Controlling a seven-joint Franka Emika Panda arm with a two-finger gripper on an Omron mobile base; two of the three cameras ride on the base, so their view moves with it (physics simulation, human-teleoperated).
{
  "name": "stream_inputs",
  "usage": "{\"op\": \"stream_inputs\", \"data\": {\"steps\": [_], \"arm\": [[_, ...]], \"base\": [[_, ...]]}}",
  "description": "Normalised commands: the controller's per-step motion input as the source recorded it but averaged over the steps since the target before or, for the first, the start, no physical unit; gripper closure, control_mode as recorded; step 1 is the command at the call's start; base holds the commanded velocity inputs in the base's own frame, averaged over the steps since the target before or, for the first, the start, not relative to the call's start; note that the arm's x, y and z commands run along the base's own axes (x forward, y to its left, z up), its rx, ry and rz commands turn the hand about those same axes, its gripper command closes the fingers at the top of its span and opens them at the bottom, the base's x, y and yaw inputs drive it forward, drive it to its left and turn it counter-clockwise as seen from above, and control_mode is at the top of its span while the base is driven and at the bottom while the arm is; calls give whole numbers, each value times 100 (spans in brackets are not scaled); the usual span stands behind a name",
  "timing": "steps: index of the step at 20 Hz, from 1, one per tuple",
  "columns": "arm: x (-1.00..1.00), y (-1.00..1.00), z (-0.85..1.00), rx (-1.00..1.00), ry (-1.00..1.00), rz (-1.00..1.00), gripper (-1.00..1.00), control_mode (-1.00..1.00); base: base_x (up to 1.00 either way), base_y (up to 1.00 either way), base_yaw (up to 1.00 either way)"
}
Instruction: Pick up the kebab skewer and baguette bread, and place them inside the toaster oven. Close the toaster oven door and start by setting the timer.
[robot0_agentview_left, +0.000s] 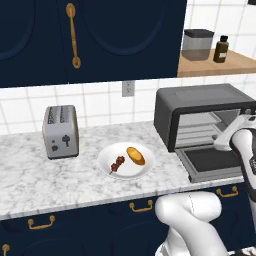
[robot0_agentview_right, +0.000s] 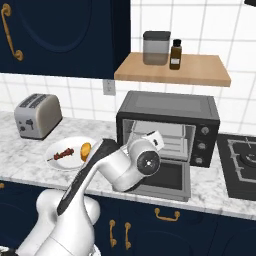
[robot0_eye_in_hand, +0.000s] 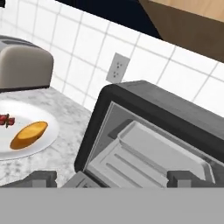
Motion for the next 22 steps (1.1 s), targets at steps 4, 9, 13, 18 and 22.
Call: {"op": "stream_inputs", "data": {"steps": [4,9,13,18,22], "arm": [[32,-39,-38,0,-17,0,-100,-100],[22,-35,-1,0,-10,0,-100,-100],[25,0,0,0,0,0,-100,-100],[27,-1,-3,0,0,0,-100,-100],[29,0,-13,0,-5,0,-100,-100]], "base": [[0,0,0],[0,0,0],[0,0,0],[0,0,0],[0,0,0]]}}
